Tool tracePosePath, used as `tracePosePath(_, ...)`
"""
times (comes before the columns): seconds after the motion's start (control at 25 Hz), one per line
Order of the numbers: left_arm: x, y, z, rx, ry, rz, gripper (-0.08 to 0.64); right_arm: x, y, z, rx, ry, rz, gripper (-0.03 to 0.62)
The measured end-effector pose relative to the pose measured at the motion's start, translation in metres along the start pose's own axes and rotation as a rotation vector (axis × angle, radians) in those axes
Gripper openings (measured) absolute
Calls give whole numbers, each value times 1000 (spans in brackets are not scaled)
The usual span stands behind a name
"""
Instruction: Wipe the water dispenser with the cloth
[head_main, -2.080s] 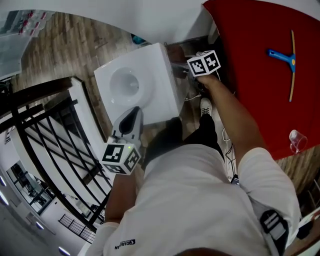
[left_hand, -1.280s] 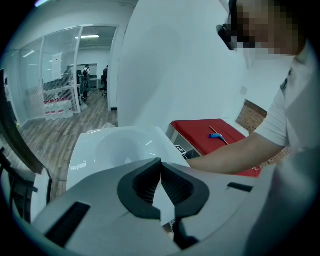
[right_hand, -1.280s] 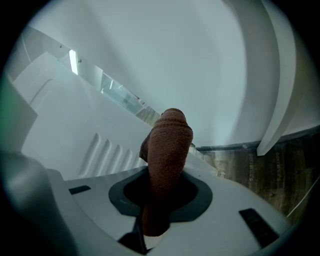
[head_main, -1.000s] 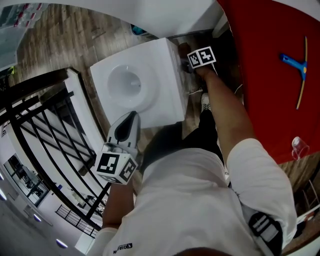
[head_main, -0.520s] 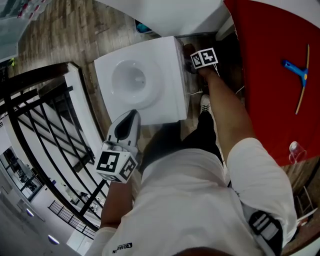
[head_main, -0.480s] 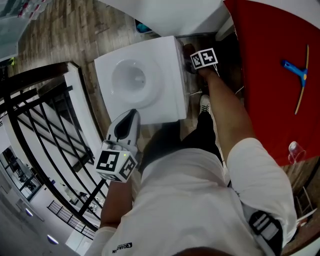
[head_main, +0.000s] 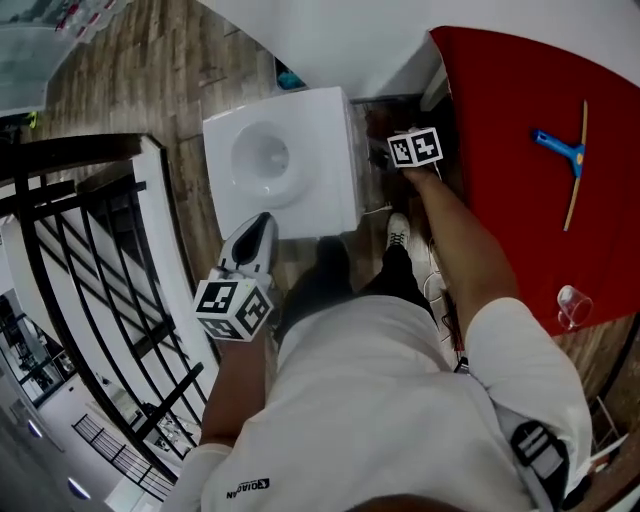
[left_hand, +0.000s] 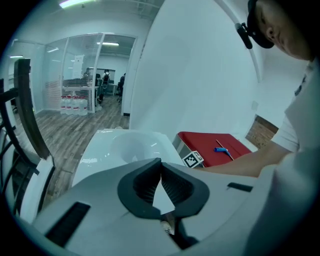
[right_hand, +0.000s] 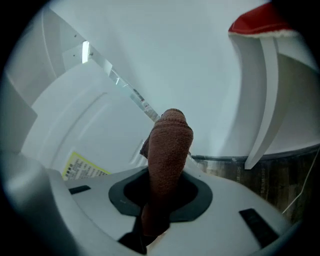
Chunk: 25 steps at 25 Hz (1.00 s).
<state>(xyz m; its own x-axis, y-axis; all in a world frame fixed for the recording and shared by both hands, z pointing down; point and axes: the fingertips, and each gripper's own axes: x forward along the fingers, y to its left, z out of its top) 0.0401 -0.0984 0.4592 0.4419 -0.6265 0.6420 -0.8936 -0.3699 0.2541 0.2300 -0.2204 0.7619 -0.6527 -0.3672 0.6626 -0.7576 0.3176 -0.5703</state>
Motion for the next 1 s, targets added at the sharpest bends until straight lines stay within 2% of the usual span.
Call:
tracePosePath(0.08,-1,-10,2,-12,-12,-11,0,-23,10,8,-20,-39,4,86)
tracePosePath(0.12,-3,-14,2,-49,-19,-27,0,-34,17,11,-27,-61,15,86)
tracePosePath(0.24,-7,-26,4,-260,-64,-92,0,-69,46,21,-48,-139,83,84)
tracePosePath(0.28,-8,-29,5,-288,-79,-88,0,-80,54,24,-54,-162,101,86)
tracePosePath(0.32,-10,-30,4,-279,-93,-69,0,-91,61,25,-59,-180,112,86)
tracePosePath(0.52,-31,-27,-1,-103,-134,30,-2,-144,99,12,-68,-236,119,85)
tracePosePath(0.64,-46,-14,-4,-53,-130,52,0,-171,135,7,-108,-261,120,86)
tracePosePath(0.88,-57,-7,-10,-86,-155,-36,0,-204,187,-9,-241,-311,75,86)
tracePosePath(1.0,-65,3,-13,-64,-158,-68,0,-207,206,-16,-229,-326,36,85)
